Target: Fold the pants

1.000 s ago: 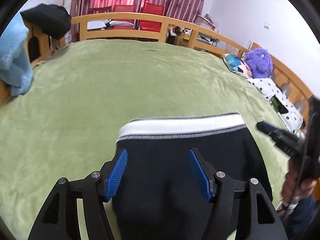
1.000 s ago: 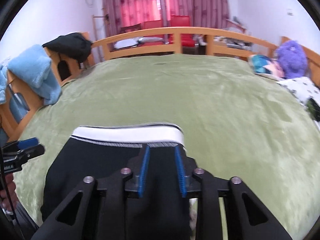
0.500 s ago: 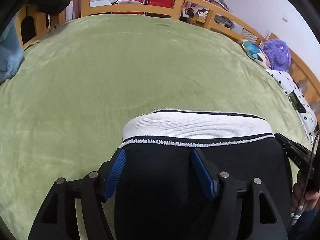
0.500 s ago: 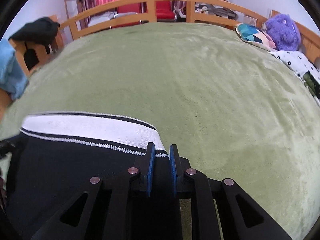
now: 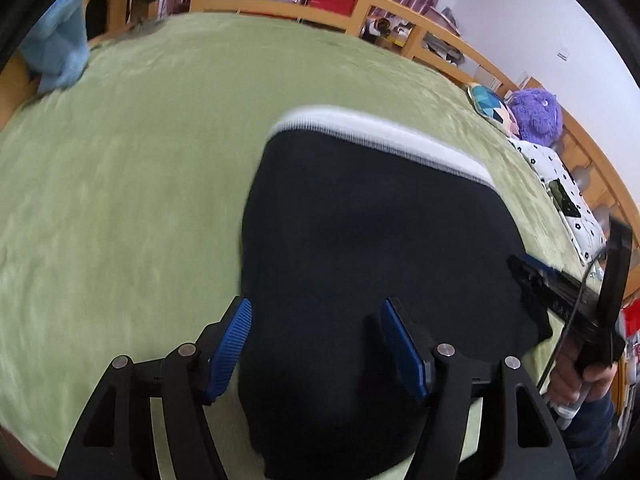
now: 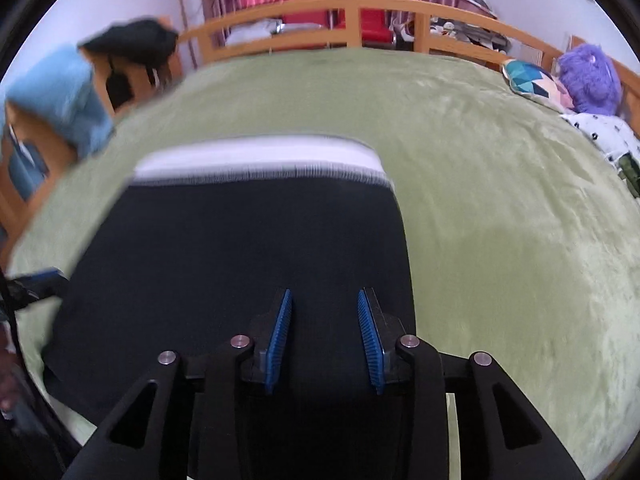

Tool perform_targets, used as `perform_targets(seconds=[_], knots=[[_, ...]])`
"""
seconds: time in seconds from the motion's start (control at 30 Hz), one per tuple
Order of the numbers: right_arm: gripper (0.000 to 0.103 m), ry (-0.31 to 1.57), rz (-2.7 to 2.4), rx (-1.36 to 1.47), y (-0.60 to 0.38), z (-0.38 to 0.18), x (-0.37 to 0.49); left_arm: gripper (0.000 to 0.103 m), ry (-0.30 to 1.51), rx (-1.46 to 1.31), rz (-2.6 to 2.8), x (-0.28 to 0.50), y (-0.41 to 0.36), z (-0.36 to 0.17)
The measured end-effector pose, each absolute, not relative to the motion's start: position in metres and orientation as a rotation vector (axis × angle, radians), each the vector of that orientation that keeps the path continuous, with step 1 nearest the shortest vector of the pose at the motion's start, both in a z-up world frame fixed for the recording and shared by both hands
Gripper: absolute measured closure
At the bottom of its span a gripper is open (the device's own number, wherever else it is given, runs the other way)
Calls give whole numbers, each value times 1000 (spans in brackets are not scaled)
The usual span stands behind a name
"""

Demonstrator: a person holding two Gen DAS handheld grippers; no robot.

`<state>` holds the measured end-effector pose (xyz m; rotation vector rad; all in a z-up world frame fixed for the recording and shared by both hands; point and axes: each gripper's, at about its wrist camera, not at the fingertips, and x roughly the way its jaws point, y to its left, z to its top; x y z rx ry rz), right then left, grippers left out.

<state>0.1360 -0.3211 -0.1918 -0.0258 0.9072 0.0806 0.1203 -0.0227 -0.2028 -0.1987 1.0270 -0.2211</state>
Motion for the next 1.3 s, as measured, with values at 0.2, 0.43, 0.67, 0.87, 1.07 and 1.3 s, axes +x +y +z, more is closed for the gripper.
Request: perform_targets(seconds=[0.2,0.43,0.67,0.87,1.07,1.3], knots=[[66,939,21,9,-328,-180,126,31,1051,-276,-151,97,-12,-213],[61,938,-73,53,-336,-140,91,30,895,-159,-187,73,-30,-135],[24,722,-110,72,-333,-56,28,22,751,-81,-227,52,-65,-51],[24,714,-94,138,-342,-34,1,13,664,-32,-192,20,-76,-26],[10,704,-109,132,-345,-30,-12,13,660,-27,-141,-2,-83,-24],[1,671,-95,120,-339,-24,-28,11,655,-31,-151,-20,-84,-17]])
